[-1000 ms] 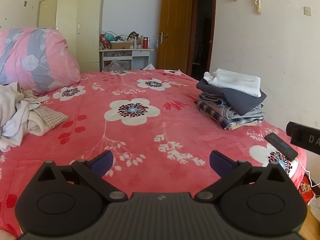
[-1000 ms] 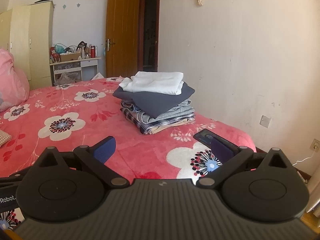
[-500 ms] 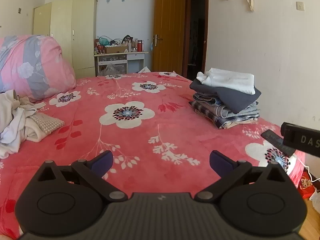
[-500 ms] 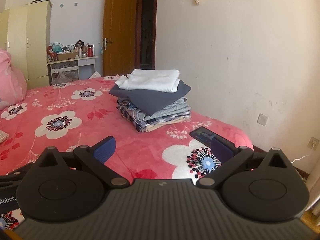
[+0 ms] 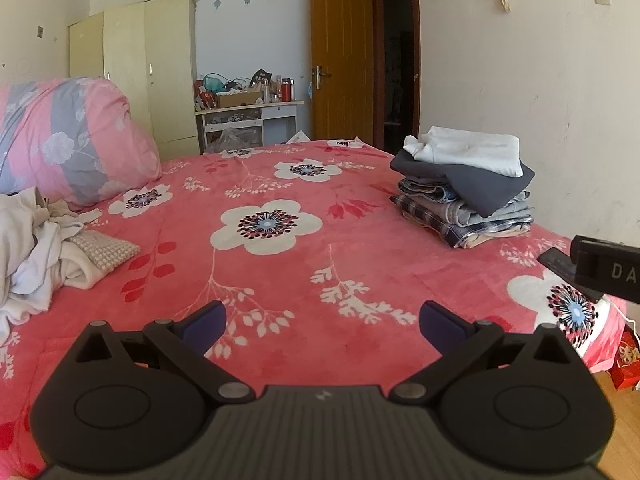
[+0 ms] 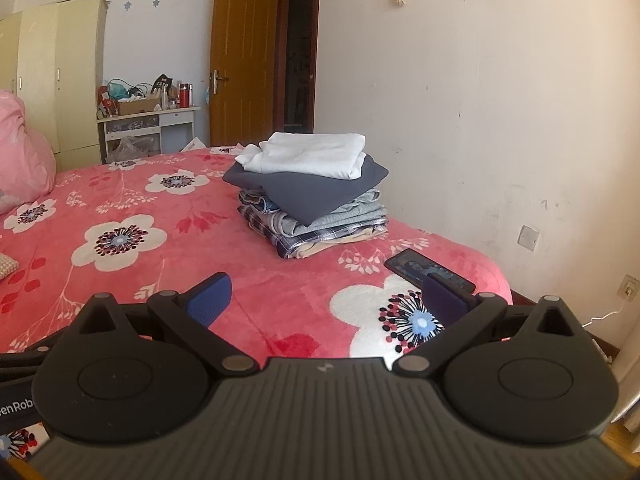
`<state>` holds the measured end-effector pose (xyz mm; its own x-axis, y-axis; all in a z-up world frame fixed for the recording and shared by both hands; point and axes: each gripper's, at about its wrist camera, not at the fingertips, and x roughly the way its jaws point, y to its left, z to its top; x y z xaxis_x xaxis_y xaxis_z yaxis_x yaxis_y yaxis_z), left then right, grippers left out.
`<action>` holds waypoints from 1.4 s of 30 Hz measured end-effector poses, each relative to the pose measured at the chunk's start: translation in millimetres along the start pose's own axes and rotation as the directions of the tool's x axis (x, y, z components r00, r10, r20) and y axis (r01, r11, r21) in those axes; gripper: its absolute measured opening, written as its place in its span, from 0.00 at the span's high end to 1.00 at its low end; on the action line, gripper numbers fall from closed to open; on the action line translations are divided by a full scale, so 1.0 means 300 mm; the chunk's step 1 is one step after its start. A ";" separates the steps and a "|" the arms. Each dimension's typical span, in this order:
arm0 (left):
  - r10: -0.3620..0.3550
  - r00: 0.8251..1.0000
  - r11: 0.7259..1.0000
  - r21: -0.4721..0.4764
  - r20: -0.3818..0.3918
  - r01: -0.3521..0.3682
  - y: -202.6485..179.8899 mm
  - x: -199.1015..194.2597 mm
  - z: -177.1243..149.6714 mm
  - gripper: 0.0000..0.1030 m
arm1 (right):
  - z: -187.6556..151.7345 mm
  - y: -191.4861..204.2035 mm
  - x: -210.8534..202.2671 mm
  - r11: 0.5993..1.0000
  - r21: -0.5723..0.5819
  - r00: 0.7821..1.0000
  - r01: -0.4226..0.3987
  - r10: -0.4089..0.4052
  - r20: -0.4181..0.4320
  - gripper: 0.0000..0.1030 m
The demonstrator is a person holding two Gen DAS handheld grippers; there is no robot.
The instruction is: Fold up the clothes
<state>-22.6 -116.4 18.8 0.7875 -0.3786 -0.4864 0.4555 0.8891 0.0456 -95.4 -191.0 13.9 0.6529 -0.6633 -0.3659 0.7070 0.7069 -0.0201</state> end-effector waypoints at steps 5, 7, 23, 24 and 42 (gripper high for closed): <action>0.002 1.000 1.000 0.002 -0.001 -0.002 -0.001 -0.002 -0.004 0.00 | -0.002 0.002 0.000 1.000 0.002 1.000 -0.001 0.001 -0.005 0.01; 0.001 1.000 1.000 0.003 -0.002 -0.001 -0.001 -0.002 -0.004 0.00 | -0.001 0.003 0.001 1.000 0.002 1.000 -0.003 0.003 -0.006 0.01; -0.005 1.000 1.000 -0.001 -0.010 0.005 0.009 0.002 0.004 0.00 | 0.003 0.009 0.011 1.000 0.001 1.000 0.000 0.000 -0.013 0.01; -0.004 1.000 1.000 0.000 -0.010 0.004 0.009 0.002 0.003 0.00 | 0.003 0.009 0.011 1.000 0.001 1.000 -0.001 0.001 -0.014 0.01; -0.007 1.000 1.000 -0.002 -0.018 0.007 0.012 0.002 -0.004 0.00 | 0.003 0.011 0.026 1.000 -0.004 1.000 -0.001 0.001 -0.025 0.01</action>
<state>-21.1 -113.1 17.6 0.7768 -0.3800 -0.5022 0.4601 0.8869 0.0406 -87.9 -194.0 11.7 0.6466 -0.6560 -0.3893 0.7051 0.7087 -0.0231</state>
